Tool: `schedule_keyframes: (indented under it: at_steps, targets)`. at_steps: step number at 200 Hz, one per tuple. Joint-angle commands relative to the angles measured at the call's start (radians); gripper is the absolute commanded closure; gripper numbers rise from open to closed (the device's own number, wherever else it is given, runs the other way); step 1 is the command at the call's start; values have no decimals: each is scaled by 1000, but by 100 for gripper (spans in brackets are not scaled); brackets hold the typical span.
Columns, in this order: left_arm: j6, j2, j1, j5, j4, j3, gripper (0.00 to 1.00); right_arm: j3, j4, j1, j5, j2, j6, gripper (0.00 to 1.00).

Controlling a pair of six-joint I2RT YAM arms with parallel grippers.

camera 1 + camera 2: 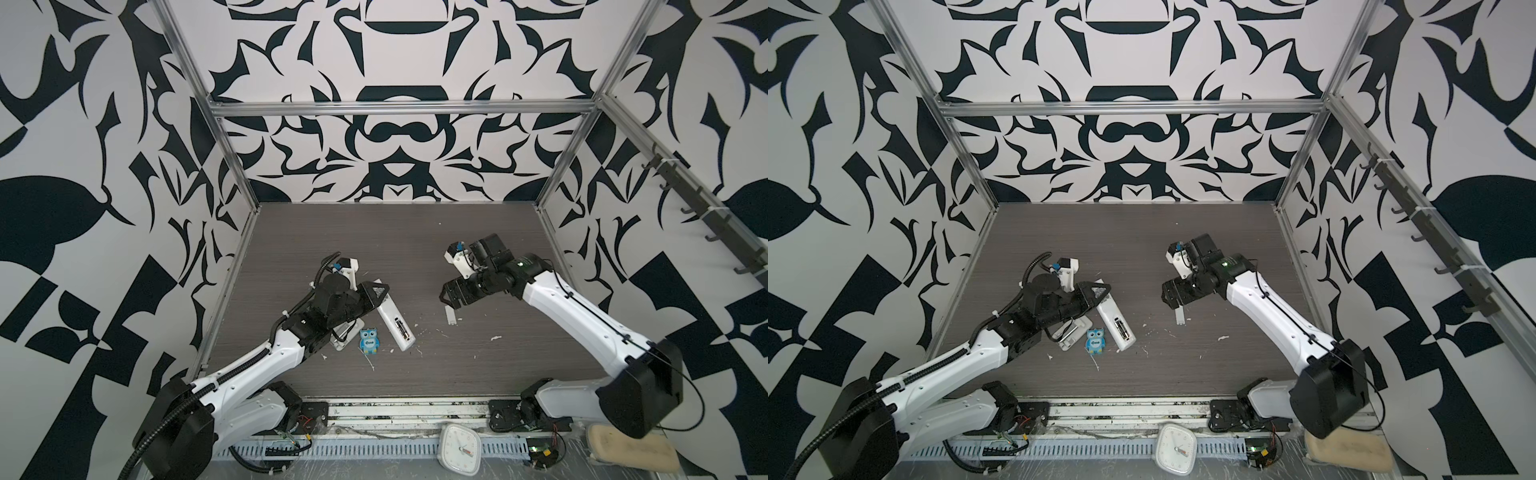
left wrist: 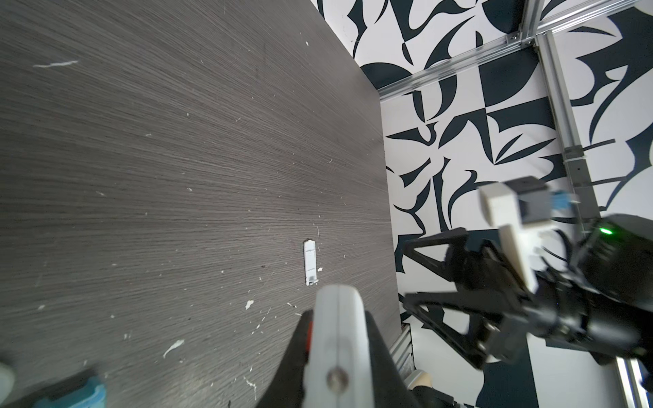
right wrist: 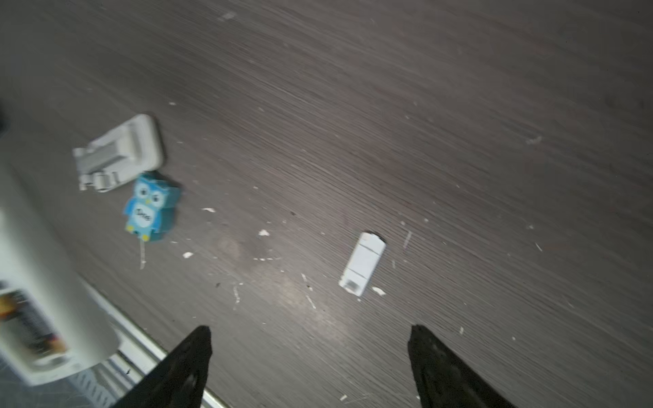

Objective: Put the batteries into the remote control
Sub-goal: 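Move the right gripper over the white battery cover on the table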

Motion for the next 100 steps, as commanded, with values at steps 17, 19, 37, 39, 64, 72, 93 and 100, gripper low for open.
schedule_keyframes:
  at_steps: [17,19,37,39,64,72,93,100]
  targets:
    - [-9,-26,-2,-20,7,-6,100,-56,0,-14,17,83,-2,12]
    - [-10,-26,-2,-20,7,-6,100,-58,5,-14,17,89,0,12]
    - [-8,-24,-2,-21,1,-3,100,-71,28,-15,13,142,16,16]
    - [-8,-23,-2,-22,0,-2,100,-73,30,-15,12,147,16,16]
    - [0,-14,-2,-21,-14,10,100,-93,55,-14,2,188,24,22]
    - [0,-10,-2,-19,-14,10,100,-92,53,-15,-5,198,25,25]
    - [1,7,-2,-18,-5,12,100,-89,57,-15,-9,226,24,36]
    - [0,13,-2,-17,1,13,100,-87,60,-15,-12,237,25,39]
